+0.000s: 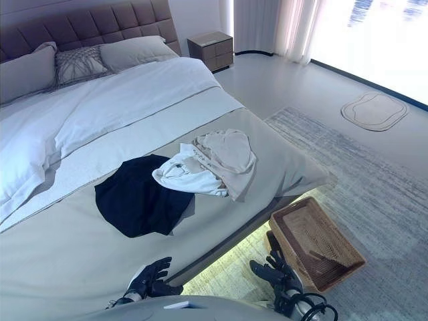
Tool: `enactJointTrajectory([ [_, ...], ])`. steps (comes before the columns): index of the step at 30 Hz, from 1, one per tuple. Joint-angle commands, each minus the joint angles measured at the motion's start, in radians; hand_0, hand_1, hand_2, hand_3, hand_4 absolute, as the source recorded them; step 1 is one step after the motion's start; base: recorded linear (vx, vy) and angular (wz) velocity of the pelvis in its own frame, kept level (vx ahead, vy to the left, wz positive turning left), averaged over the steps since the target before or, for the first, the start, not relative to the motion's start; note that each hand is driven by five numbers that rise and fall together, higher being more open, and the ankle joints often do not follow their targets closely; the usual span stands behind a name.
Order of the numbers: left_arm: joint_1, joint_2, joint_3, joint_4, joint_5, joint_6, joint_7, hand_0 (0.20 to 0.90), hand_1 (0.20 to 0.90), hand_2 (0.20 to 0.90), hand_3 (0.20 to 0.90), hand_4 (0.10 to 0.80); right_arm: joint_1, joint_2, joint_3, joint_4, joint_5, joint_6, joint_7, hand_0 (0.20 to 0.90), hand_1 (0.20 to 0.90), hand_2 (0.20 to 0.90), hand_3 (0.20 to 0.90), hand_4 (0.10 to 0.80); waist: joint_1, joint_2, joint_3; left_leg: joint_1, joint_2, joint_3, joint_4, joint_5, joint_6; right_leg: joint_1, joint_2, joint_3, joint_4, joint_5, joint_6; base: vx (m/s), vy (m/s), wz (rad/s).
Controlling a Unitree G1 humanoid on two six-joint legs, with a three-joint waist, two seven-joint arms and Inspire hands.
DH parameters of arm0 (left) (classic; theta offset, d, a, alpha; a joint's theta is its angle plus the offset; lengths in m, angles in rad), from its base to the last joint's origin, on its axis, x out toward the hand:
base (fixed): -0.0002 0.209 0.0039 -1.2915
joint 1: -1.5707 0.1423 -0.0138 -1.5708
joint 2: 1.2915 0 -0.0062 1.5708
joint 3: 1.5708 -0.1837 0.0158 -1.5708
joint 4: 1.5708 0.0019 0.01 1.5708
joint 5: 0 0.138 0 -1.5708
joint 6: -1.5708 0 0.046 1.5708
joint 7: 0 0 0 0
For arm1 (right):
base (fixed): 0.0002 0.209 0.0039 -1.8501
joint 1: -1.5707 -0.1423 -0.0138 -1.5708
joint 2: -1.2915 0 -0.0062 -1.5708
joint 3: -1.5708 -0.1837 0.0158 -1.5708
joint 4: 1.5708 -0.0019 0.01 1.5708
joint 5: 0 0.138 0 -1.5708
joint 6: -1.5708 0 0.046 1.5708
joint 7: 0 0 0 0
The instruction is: Pick up the clothes from the bed and place them into the basket
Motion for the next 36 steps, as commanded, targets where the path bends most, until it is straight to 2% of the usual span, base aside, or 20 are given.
enactJointTrajectory([
  [1,-0.101,0.003,-0.008,0.006,0.013,-0.039,0.024,0.9,0.9,0.9,0.9,0.8,-0.075,0.021,-0.003,-0.062,0.048,-0.095,0.047,0.9,0.9,0.9,0.9,0.8,0.026,-0.004,0.058,0.042,-0.012,0.046,0.011,-0.094,0.012,-0.008,-0.016,-0.049,0.078,-0.051,-0.002,0.0,0.0,0.0],
  [8,-0.101,-0.002,-0.018,-0.005,-0.002,-0.024,0.021,0.9,0.9,0.9,0.9,0.8,-0.074,0.013,0.023,-0.091,-0.047,-0.134,0.005,0.9,0.9,0.9,0.9,0.8,0.024,0.001,0.061,0.036,-0.015,0.044,0.013,-0.095,0.014,-0.014,-0.019,-0.049,0.081,-0.052,-0.003,0.0,0.009,0.0],
  [11,-0.102,0.0,-0.021,-0.013,-0.006,-0.02,0.027,0.9,0.9,0.9,0.9,0.8,-0.08,0.003,0.036,-0.107,-0.093,-0.156,-0.05,0.9,0.9,0.9,0.9,0.8,0.027,-0.001,0.064,0.035,-0.017,0.041,0.016,-0.096,0.015,-0.013,-0.021,-0.05,0.083,-0.053,-0.004,0.0,0.0,0.0],
  [15,-0.102,0.005,-0.014,-0.031,0.004,-0.01,0.037,0.9,0.9,0.9,0.9,0.8,-0.087,-0.015,0.05,-0.143,-0.203,-0.118,-0.086,0.9,0.9,0.9,0.9,0.8,0.033,-0.003,0.068,0.037,-0.019,0.036,0.019,-0.099,0.018,-0.012,-0.022,-0.05,0.089,-0.055,-0.005,0.0,0.0,0.0],
  [19,-0.098,0.03,-0.007,-0.071,0.032,0.015,0.041,0.9,0.9,0.9,0.9,0.8,-0.114,-0.075,0.088,-0.296,-0.355,-0.096,-0.176,0.9,0.9,0.9,0.9,0.8,0.048,-0.019,0.071,0.038,-0.018,0.033,0.033,-0.103,0.017,-0.004,-0.021,-0.056,0.087,-0.055,-0.009,0.002,-0.004,0.02],
  [21,-0.094,0.042,0.0,-0.092,0.048,0.024,0.032,0.9,0.9,0.9,0.9,0.8,-0.133,-0.117,0.102,-0.41,-0.434,-0.063,-0.217,0.9,0.9,0.9,0.9,0.8,0.055,-0.029,0.074,0.03,-0.018,0.04,0.07,-0.116,0.017,-0.002,-0.029,-0.062,0.086,-0.049,-0.01,0.002,-0.004,0.12],
  [24,-0.093,0.053,0.009,-0.097,0.048,0.022,0.026,0.9,0.9,0.9,0.9,0.8,-0.182,-0.182,0.119,-0.494,-0.59,-0.057,-0.303,0.9,0.9,0.9,0.9,0.8,0.068,-0.039,0.082,0.012,-0.029,0.039,0.116,-0.138,0.023,-0.008,-0.045,-0.065,0.087,-0.039,-0.007,-0.013,0.074,0.09],
  [27,-0.116,0.065,0.005,-0.086,0.084,-0.015,0.039,0.9,0.9,0.9,0.9,0.8,-0.305,-0.282,0.1,-0.53,-0.683,-0.053,-0.422,0.9,0.9,0.9,0.9,0.8,0.095,-0.043,0.101,-0.026,-0.055,0.033,0.161,-0.162,0.046,-0.038,-0.079,-0.059,0.125,-0.036,0.004,-0.066,0.147,0.05],
  [28,-0.117,0.064,0.005,-0.085,0.084,-0.016,0.039,0.9,0.9,0.9,0.9,0.8,-0.306,-0.282,0.1,-0.529,-0.683,-0.053,-0.423,0.9,0.9,0.9,0.9,0.8,0.095,-0.043,0.101,-0.027,-0.055,0.033,0.163,-0.163,0.047,-0.04,-0.079,-0.058,0.127,-0.036,0.005,-0.041,0.15,0.04],
  [30,-0.131,0.073,-0.004,-0.077,0.107,-0.023,0.058,0.9,0.9,0.9,0.9,0.8,-0.391,-0.317,0.088,-0.534,-0.736,-0.008,-0.468,0.9,0.9,0.9,0.9,0.8,0.112,-0.042,0.114,-0.044,-0.07,0.023,0.18,-0.17,0.065,-0.063,-0.091,-0.051,0.179,-0.047,0.01,-0.038,0.131,0.09],
  [32,-0.149,0.086,-0.008,-0.055,0.122,-0.016,0.082,0.9,0.9,0.9,0.9,0.8,-0.458,-0.343,0.084,-0.524,-0.768,0.016,-0.498,0.9,0.9,0.9,0.9,0.8,0.118,-0.04,0.123,-0.057,-0.082,0.014,0.188,-0.176,0.083,-0.101,-0.088,-0.031,0.263,-0.055,0.01,-0.015,0.108,0.09],
  [36,-0.154,0.126,0.013,-0.047,0.108,0.003,0.082,0.9,0.9,0.9,0.9,0.8,-0.526,-0.398,0.087,-0.577,-0.824,0.102,-0.526,0.9,0.9,0.9,0.9,0.8,0.109,-0.041,0.133,-0.054,-0.085,-0.016,0.182,-0.175,0.079,-0.149,-0.062,0.022,0.261,-0.045,0.011,0.05,-0.033,0.12],
])
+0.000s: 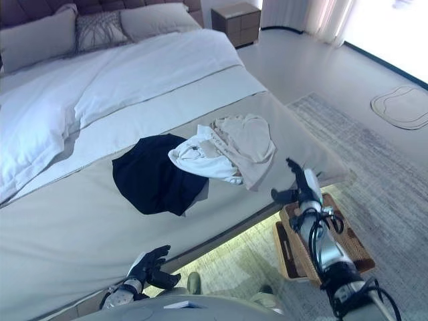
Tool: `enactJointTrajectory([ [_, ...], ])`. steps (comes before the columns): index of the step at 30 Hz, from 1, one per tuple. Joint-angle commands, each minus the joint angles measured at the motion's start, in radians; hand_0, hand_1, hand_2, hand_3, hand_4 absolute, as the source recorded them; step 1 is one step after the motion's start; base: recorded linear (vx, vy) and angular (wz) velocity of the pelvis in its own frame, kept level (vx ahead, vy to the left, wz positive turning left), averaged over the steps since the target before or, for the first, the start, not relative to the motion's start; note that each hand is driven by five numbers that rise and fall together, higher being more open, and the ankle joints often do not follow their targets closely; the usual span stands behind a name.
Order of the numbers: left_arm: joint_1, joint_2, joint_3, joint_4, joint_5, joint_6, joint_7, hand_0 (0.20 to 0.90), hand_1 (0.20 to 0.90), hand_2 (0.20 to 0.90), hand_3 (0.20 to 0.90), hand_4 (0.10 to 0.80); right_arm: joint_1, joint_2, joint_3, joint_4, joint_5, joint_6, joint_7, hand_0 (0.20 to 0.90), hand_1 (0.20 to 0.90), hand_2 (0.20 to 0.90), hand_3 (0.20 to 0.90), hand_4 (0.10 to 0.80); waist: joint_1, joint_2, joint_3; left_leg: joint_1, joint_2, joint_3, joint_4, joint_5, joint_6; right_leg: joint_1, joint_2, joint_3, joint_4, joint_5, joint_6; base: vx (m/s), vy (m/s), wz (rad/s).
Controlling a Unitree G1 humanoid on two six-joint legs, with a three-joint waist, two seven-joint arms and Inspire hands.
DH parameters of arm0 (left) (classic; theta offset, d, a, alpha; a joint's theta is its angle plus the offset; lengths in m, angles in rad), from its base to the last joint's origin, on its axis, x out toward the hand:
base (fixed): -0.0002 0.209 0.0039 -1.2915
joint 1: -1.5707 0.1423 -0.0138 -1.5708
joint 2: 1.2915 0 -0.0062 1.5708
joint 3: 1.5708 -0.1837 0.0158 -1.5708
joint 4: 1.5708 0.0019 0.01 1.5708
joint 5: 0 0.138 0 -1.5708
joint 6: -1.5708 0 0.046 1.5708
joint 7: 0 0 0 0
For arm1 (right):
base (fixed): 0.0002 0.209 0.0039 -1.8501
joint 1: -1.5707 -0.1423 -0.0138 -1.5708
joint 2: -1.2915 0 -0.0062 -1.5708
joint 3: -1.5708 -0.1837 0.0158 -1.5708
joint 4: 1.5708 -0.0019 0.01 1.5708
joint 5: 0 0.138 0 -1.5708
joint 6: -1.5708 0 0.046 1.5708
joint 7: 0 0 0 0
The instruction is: Pick up the clothes from the bed and place them into the basket
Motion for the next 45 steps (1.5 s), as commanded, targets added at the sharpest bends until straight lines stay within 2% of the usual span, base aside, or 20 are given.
enactJointTrajectory([
  [1,-0.07,0.081,0.012,-0.02,0.007,-0.035,0.029,0.9,0.9,0.9,0.9,0.8,-0.174,-0.083,-0.025,-0.121,-0.063,0.018,-0.075,0.9,0.9,0.9,0.9,0.8,0.017,-0.008,0.019,-0.019,-0.021,0.021,0.183,-0.197,0.056,-0.113,0.001,0.06,0.162,-0.028,-0.005,-0.011,-0.067,0.26],
  [3,-0.105,0.104,0.01,-0.032,-0.037,-0.029,0.042,0.9,0.9,0.9,0.9,0.8,-0.308,-0.14,-0.007,-0.089,-0.081,0.083,-0.054,0.9,0.9,0.9,0.9,0.8,0.031,-0.006,0.043,-0.073,-0.017,0.01,0.237,-0.198,0.048,-0.13,0.011,0.066,0.172,-0.054,-0.025,-0.106,-0.106,0.36],
  [7,-0.156,0.11,0.007,-0.059,-0.08,-0.043,0.072,0.9,0.9,0.9,0.9,0.8,-0.472,-0.224,0.026,-0.017,-0.101,0.119,-0.037,0.9,0.9,0.9,0.9,0.8,0.054,-0.008,0.081,-0.154,-0.019,-0.004,0.307,-0.205,0.037,-0.168,0.014,0.034,0.204,-0.078,-0.052,-0.177,-0.062,0.22],
  [8,-0.169,0.115,-0.004,-0.089,-0.083,-0.063,0.078,0.9,0.9,0.9,0.9,0.8,-0.526,-0.266,0.04,0.015,-0.145,0.147,-0.058,0.9,0.9,0.9,0.9,0.8,0.066,-0.006,0.105,-0.185,-0.015,-0.018,0.34,-0.206,0.031,-0.188,0.017,0.022,0.235,-0.093,-0.068,-0.142,-0.078,0.29],
  [10,-0.17,0.123,-0.012,-0.118,-0.085,-0.071,0.08,0.9,0.9,0.9,0.9,0.8,-0.559,-0.296,0.052,0.034,-0.17,0.17,-0.076,0.9,0.9,0.9,0.9,0.8,0.073,-0.003,0.12,-0.205,-0.014,-0.026,0.358,-0.206,0.027,-0.203,0.017,0.011,0.257,-0.103,-0.076,-0.126,-0.05,0.4],
  [12,-0.182,0.147,-0.036,-0.18,-0.11,-0.113,0.104,0.9,0.9,0.9,0.9,0.8,-0.657,-0.375,0.094,0.088,-0.212,0.202,-0.102,0.9,0.9,0.9,0.9,0.8,0.093,0.014,0.154,-0.264,-0.015,-0.05,0.394,-0.199,0.017,-0.252,0.013,-0.014,0.313,-0.124,-0.095,-0.17,-0.015,0.18],
  [14,-0.182,0.158,-0.041,-0.211,-0.113,-0.128,0.118,0.9,0.9,0.9,0.9,0.8,-0.699,-0.395,0.111,0.106,-0.228,0.214,-0.104,0.9,0.9,0.9,0.9,0.8,0.101,0.022,0.168,-0.285,-0.017,-0.055,0.416,-0.204,0.014,-0.276,0.009,-0.02,0.348,-0.139,-0.103,-0.138,0.006,0.25],
  [15,-0.181,0.18,-0.051,-0.262,-0.134,-0.138,0.13,0.9,0.9,0.9,0.9,0.8,-0.761,-0.431,0.148,0.135,-0.243,0.231,-0.106,0.9,0.9,0.9,0.9,0.8,0.115,0.036,0.19,-0.328,-0.025,-0.065,0.456,-0.208,0.013,-0.319,0.001,-0.032,0.408,-0.158,-0.118,-0.175,0.014,0.22],
  [21,-0.192,0.199,-0.049,-0.265,-0.122,-0.128,0.206,0.9,0.9,0.9,0.9,0.8,-0.902,-0.469,0.243,0.229,-0.223,0.26,-0.087,0.9,0.9,0.9,0.9,0.8,0.139,0.052,0.228,-0.436,-0.048,-0.07,0.592,-0.245,0.025,-0.424,-0.03,-0.05,0.58,-0.217,-0.156,-0.096,-0.012,0.18],
  [22,-0.192,0.207,-0.048,-0.265,-0.101,-0.131,0.224,0.9,0.9,0.9,0.9,0.8,-0.937,-0.47,0.267,0.25,-0.227,0.269,-0.069,0.9,0.9,0.9,0.9,0.8,0.143,0.053,0.237,-0.463,-0.052,-0.066,0.664,-0.296,0.024,-0.451,-0.035,-0.037,0.658,-0.269,-0.16,0.014,-0.019,0.22],
  [23,-0.192,0.214,-0.046,-0.273,-0.094,-0.14,0.231,0.9,0.9,0.9,0.9,0.8,-0.957,-0.473,0.288,0.26,-0.219,0.275,-0.057,0.9,0.9,0.9,0.9,0.8,0.144,0.054,0.242,-0.481,-0.055,-0.059,0.701,-0.314,0.032,-0.476,-0.042,-0.034,0.707,-0.29,-0.169,0.023,-0.012,0.2],
  [24,-0.193,0.218,-0.047,-0.281,-0.094,-0.14,0.233,0.9,0.9,0.9,0.9,0.8,-0.965,-0.475,0.296,0.263,-0.214,0.277,-0.053,0.9,0.9,0.9,0.9,0.8,0.145,0.054,0.244,-0.491,-0.056,-0.057,0.719,-0.32,0.034,-0.486,-0.044,-0.033,0.726,-0.297,-0.172,-0.036,0.015,0.21],
  [26,-0.185,0.251,-0.04,-0.357,-0.078,-0.164,0.268,0.9,0.9,0.9,0.9,0.8,-0.989,-0.491,0.318,0.274,-0.219,0.281,-0.011,0.9,0.9,0.9,0.9,0.8,0.147,0.059,0.26,-0.559,-0.058,-0.047,0.848,-0.373,0.052,-0.551,-0.055,-0.024,0.843,-0.342,-0.193,-0.029,-0.004,0.11],
  [29,-0.185,0.28,-0.028,-0.42,-0.081,-0.182,0.281,0.9,0.9,0.9,0.9,0.8,-1.007,-0.493,0.335,0.307,-0.227,0.28,0.037,0.9,0.9,0.9,0.9,0.8,0.154,0.065,0.274,-0.607,-0.058,-0.048,0.947,-0.412,0.068,-0.602,-0.066,-0.019,0.934,-0.373,-0.203,0.005,-0.034,0.21],
  [38,-0.199,0.33,-0.025,-0.548,-0.136,-0.207,0.272,0.9,0.9,0.9,0.9,0.8,-1.119,-0.486,0.407,0.427,-0.235,0.29,0.093,0.9,0.9,0.9,0.9,0.8,0.174,0.087,0.301,-0.725,-0.073,-0.06,1.106,-0.452,0.087,-0.707,-0.065,-0.011,1.068,-0.417,-0.216,0.017,-0.054,0.08],
  [45,-0.164,0.361,0.01,-0.676,-0.143,-0.252,0.29,0.9,0.9,0.9,0.9,0.8,-1.209,-0.497,0.475,0.524,-0.201,0.302,0.14,0.9,0.9,0.9,0.9,0.8,0.193,0.117,0.33,-0.854,-0.081,-0.07,1.224,-0.462,0.101,-0.834,-0.061,0.003,1.186,-0.442,-0.224,0.002,-0.047,0.02],
])
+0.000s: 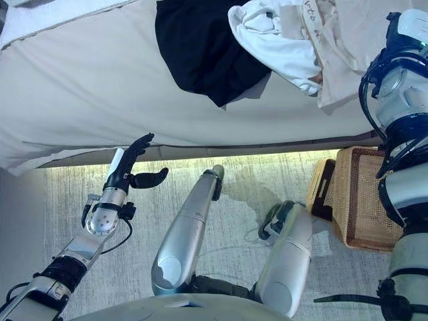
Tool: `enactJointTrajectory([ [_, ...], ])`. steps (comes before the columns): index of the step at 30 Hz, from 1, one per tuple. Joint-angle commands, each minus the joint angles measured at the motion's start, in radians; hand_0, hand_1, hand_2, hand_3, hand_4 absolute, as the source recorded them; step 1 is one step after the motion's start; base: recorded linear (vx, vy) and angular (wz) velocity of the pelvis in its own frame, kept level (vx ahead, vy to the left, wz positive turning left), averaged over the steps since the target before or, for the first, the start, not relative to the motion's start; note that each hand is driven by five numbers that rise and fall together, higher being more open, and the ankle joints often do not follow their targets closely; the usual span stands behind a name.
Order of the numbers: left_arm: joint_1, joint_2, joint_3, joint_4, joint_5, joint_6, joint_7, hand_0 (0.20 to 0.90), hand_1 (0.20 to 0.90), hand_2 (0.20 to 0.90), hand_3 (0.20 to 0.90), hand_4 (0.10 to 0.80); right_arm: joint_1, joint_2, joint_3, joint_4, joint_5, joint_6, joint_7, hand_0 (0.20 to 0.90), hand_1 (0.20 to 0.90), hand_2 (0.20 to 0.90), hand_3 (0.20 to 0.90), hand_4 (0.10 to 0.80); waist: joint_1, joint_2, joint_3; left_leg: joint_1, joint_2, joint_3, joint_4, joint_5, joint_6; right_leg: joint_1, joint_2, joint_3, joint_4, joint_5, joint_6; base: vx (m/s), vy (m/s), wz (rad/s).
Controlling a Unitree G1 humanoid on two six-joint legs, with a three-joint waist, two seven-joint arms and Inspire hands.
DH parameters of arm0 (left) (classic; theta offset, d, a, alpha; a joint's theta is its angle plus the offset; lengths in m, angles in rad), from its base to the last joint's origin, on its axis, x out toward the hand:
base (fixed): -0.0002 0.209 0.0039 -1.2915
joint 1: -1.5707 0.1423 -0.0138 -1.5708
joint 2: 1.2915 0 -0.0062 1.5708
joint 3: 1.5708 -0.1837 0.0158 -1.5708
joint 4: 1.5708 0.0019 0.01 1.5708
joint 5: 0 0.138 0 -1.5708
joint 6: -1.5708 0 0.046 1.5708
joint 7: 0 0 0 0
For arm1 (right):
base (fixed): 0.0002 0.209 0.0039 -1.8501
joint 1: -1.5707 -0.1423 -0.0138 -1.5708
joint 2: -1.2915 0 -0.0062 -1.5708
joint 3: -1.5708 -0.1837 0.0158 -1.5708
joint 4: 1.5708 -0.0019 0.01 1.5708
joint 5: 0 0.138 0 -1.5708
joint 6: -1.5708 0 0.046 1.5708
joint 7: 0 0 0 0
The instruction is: Pick up the clothes from the bed and place them into the basket
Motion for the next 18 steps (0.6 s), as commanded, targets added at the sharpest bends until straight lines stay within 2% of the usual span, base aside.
enactJointTrajectory([
  [1,0.03,0.071,0.082,-0.128,-0.029,-0.109,0.061,0.9,0.9,0.9,0.9,0.8,-0.195,-0.075,0.098,0.02,-0.001,-0.012,-0.029,0.9,0.9,0.9,0.9,0.8,0.023,0.03,-0.05,0.022,-0.017,0.102,0.176,-0.219,0.09,-0.058,0.107,-0.011,-0.01,0.09,-0.07,0.024,-0.023,0.06],
  [7,0.05,0.106,0.115,-0.209,-0.045,-0.128,0.072,0.9,0.9,0.9,0.9,0.8,-0.228,-0.075,0.112,0.042,0.111,-0.052,-0.026,0.9,0.9,0.9,0.9,0.8,0.039,0.054,-0.05,-0.109,-0.028,0.097,0.262,-0.222,0.095,-0.184,0.109,-0.006,0.087,0.075,-0.062,0.002,-0.01,0.02],
  [14,0.04,0.144,0.127,-0.247,-0.044,-0.117,0.08,0.9,0.9,0.9,0.9,0.8,-0.243,-0.082,0.111,0.031,0.163,-0.078,-0.026,0.9,0.9,0.9,0.9,0.8,0.053,0.05,-0.05,-0.199,-0.044,0.084,0.341,-0.236,0.094,-0.263,0.1,-0.012,0.175,0.053,-0.051,-0.005,-0.043,0.03],
  [15,0.043,0.15,0.129,-0.257,-0.044,-0.115,0.087,0.9,0.9,0.9,0.9,0.8,-0.256,-0.082,0.113,0.035,0.187,-0.086,-0.026,0.787,0.787,0.787,0.768,0.668,0.058,0.047,-0.05,-0.218,-0.049,0.078,0.361,-0.241,0.095,-0.278,0.099,-0.017,0.191,0.049,-0.049,-0.004,-0.037,0.04],
  [16,0.044,0.153,0.13,-0.258,-0.046,-0.117,0.088,0.9,0.9,0.9,0.9,0.8,-0.258,-0.081,0.111,0.038,0.188,-0.092,-0.031,0.411,0.411,0.411,0.329,0.229,0.06,0.046,-0.05,-0.223,-0.05,0.077,0.366,-0.242,0.095,-0.283,0.099,-0.018,0.194,0.049,-0.048,-0.003,-0.056,0.04],
  [17,0.048,0.155,0.134,-0.263,-0.042,-0.115,0.087,0.9,0.9,0.9,0.9,0.8,-0.258,-0.081,0.107,0.038,0.2,-0.109,-0.037,0.3,0.3,0.3,0.2,0.1,0.065,0.042,-0.05,-0.231,-0.054,0.073,0.378,-0.246,0.097,-0.29,0.1,-0.024,0.201,0.049,-0.046,-0.004,-0.058,0.05],
  [18,0.049,0.161,0.135,-0.261,-0.035,-0.119,0.087,0.9,0.9,0.9,0.9,0.8,-0.261,-0.081,0.103,0.028,0.203,-0.103,-0.044,0.3,0.3,0.3,0.2,0.1,0.068,0.038,-0.05,-0.238,-0.054,0.071,0.386,-0.25,0.097,-0.295,0.098,-0.028,0.206,0.049,-0.045,-0.002,-0.061,0.09],
])
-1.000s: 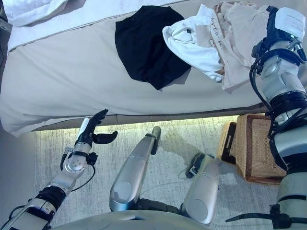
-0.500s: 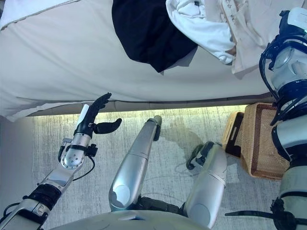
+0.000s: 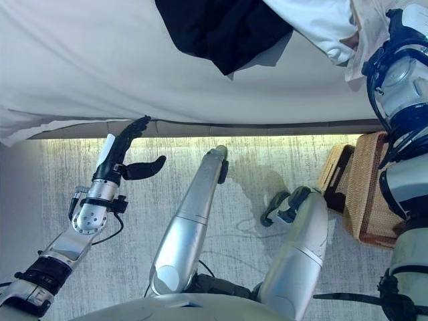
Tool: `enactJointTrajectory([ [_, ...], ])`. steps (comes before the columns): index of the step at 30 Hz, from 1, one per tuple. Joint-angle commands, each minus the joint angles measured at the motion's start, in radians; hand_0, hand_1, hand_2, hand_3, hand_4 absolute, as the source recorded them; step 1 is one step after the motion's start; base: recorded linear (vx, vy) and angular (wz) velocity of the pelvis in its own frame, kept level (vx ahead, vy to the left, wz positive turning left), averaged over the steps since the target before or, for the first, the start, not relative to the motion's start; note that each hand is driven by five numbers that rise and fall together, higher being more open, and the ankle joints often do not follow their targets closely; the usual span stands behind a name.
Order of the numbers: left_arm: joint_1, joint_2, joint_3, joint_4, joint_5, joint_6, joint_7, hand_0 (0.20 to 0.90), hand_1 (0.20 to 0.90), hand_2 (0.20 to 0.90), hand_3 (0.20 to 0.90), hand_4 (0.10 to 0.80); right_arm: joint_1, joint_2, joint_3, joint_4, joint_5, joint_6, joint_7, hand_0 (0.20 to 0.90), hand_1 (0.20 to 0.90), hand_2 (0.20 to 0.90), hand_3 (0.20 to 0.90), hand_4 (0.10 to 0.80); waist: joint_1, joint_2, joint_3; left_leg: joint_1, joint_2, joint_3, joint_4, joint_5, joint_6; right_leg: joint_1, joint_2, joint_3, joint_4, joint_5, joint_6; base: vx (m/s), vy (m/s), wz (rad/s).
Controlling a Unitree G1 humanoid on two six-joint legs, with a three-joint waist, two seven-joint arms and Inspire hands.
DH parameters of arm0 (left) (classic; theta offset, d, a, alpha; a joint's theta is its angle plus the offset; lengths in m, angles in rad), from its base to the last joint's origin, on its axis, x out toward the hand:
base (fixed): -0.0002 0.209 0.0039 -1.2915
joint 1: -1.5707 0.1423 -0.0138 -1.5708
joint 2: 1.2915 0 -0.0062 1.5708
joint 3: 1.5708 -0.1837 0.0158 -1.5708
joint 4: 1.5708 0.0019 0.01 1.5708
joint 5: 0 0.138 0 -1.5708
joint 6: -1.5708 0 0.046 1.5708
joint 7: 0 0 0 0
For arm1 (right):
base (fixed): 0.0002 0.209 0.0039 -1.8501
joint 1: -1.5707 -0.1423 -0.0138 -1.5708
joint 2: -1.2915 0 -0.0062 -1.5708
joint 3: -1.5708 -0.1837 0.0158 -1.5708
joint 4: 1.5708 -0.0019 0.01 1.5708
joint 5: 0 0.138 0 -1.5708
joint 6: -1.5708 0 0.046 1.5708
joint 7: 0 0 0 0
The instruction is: Pick up the clothes from the bed and place them into the basket
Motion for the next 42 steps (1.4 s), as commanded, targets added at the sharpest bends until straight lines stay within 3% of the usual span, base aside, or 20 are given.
enactJointTrajectory([
  [1,0.017,0.05,0.115,-0.092,-0.011,-0.093,0.058,0.9,0.9,0.9,0.9,0.8,-0.177,-0.084,0.041,-0.032,0.035,-0.054,-0.074,0.3,0.3,0.3,0.2,0.1,0.024,0.029,-0.054,0.051,-0.04,0.124,0.163,-0.213,0.132,-0.026,0.099,-0.047,-0.036,0.132,-0.022,0.001,-0.05,0.08],
  [12,0.049,0.064,0.122,-0.105,0.005,-0.11,0.047,0.9,0.9,0.9,0.9,0.8,-0.154,-0.096,0.009,-0.004,0.027,-0.045,-0.067,0.3,0.3,0.3,0.2,0.1,0.028,0.021,-0.054,0.085,-0.028,0.117,0.191,-0.22,0.126,0.013,0.083,-0.05,-0.029,0.138,-0.011,0.023,-0.004,0.01],
  [20,0.062,0.055,0.113,-0.088,0.01,-0.134,0.036,0.9,0.9,0.9,0.9,0.8,-0.107,-0.11,-0.008,0.01,-0.007,-0.056,-0.056,0.3,0.3,0.3,0.2,0.1,0.01,0.009,-0.054,0.212,0.003,0.131,0.105,-0.205,0.112,0.132,0.089,-0.042,-0.145,0.172,-0.006,0.02,0.029,0.05],
  [29,0.071,0.042,0.099,-0.083,0.003,-0.138,-0.018,0.9,0.9,0.9,0.9,0.8,-0.022,-0.137,-0.047,0.002,-0.018,-0.084,-0.035,0.3,0.3,0.3,0.2,0.1,-0.008,-0.028,-0.141,0.473,0.039,0.144,-0.172,-0.127,0.084,0.379,0.103,-0.045,-0.415,0.235,0.004,0.05,0.049,-0.1],
  [30,0.066,0.042,0.096,-0.082,0.005,-0.131,-0.025,0.9,0.9,0.9,0.9,0.8,-0.016,-0.143,-0.056,0.001,-0.016,-0.088,-0.032,0.3,0.3,0.3,0.2,0.1,-0.011,-0.037,-0.155,0.492,0.045,0.149,-0.222,-0.087,0.085,0.401,0.101,-0.057,-0.46,0.268,-0.008,0.075,0.008,-0.16],
  [31,0.065,0.044,0.094,-0.083,0.006,-0.124,-0.031,0.9,0.9,0.9,0.9,0.8,-0.003,-0.149,-0.066,-0.002,-0.014,-0.093,-0.028,0.3,0.3,0.3,0.2,0.1,-0.012,-0.042,-0.163,0.53,0.05,0.147,-0.235,-0.109,0.08,0.439,0.104,-0.052,-0.469,0.247,0.002,0.028,0.018,-0.03],
  [32,0.059,0.047,0.091,-0.085,0.007,-0.116,-0.035,0.9,0.9,0.9,0.9,0.8,0.014,-0.161,-0.084,-0.013,-0.005,-0.1,-0.037,0.3,0.3,0.3,0.2,0.1,-0.018,-0.052,-0.178,0.565,0.061,0.157,-0.299,-0.062,0.081,0.48,0.105,-0.067,-0.529,0.283,-0.009,0.09,0.019,-0.05],
  [36,0.031,0.04,0.074,-0.055,0.017,-0.067,-0.045,0.9,0.9,0.9,0.9,0.8,0.054,-0.199,-0.138,-0.042,0.057,-0.138,-0.039,0.3,0.3,0.3,0.2,0.1,-0.044,-0.079,-0.224,0.685,0.091,0.177,-0.413,-0.037,0.071,0.624,0.133,-0.076,-0.672,0.312,-0.012,0.068,0.015,-0.16],
  [42,0.012,0.024,0.036,0.028,0.05,-0.008,-0.069,0.9,0.9,0.9,0.9,0.8,0.076,-0.275,-0.204,-0.079,0.177,-0.167,0.001,0.3,0.3,0.3,0.2,0.1,-0.097,-0.119,-0.31,0.86,0.107,0.213,-0.607,-0.004,0.05,0.815,0.185,-0.064,-0.934,0.378,0.009,0.086,0.025,-0.22],
])
